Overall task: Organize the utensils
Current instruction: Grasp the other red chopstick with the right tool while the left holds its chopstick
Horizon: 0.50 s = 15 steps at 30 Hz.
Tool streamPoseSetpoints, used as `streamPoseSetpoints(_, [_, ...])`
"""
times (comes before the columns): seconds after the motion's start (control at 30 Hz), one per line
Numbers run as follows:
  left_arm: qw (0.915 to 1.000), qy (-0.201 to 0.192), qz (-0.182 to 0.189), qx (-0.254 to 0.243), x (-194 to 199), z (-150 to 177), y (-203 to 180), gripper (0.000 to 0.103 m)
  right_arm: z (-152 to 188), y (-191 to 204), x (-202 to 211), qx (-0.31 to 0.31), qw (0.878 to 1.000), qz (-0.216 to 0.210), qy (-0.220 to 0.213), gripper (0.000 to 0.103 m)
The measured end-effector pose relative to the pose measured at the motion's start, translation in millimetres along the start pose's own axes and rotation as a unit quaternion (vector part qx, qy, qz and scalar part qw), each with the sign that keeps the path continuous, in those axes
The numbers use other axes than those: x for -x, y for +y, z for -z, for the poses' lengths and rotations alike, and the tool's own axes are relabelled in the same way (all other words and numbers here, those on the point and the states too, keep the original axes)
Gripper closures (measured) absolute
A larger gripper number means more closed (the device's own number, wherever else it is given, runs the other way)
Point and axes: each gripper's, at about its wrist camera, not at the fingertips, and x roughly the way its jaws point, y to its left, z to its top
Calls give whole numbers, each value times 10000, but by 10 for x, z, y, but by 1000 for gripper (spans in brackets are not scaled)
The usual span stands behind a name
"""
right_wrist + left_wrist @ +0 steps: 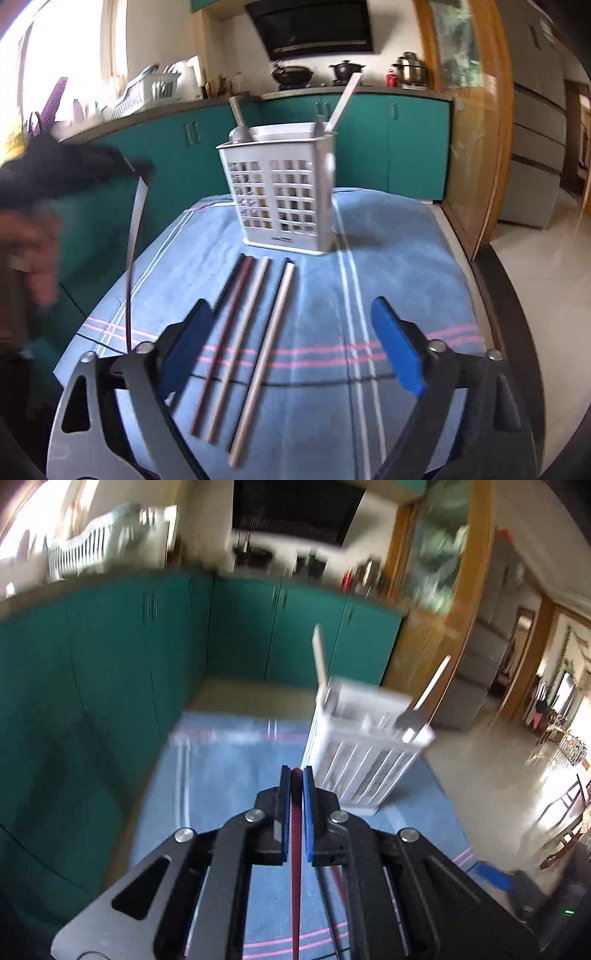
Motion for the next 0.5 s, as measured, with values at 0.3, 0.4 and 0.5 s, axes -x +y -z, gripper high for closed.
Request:
streamPoseSetpoints(0.3, [9965, -746, 371, 10, 795, -263, 48, 97, -611, 245, -1106, -76, 9877, -413, 1507, 53])
streamPoseSetpoints(0.4, [9963, -788, 319, 77, 855, -295, 138, 97, -673, 307, -1405, -65, 9812, -424, 1882, 61])
streamPoseSetpoints(0.5, [9958, -851, 285, 156, 886, -324, 254, 97, -713, 362, -1618, -46, 9767, -326, 2122, 64])
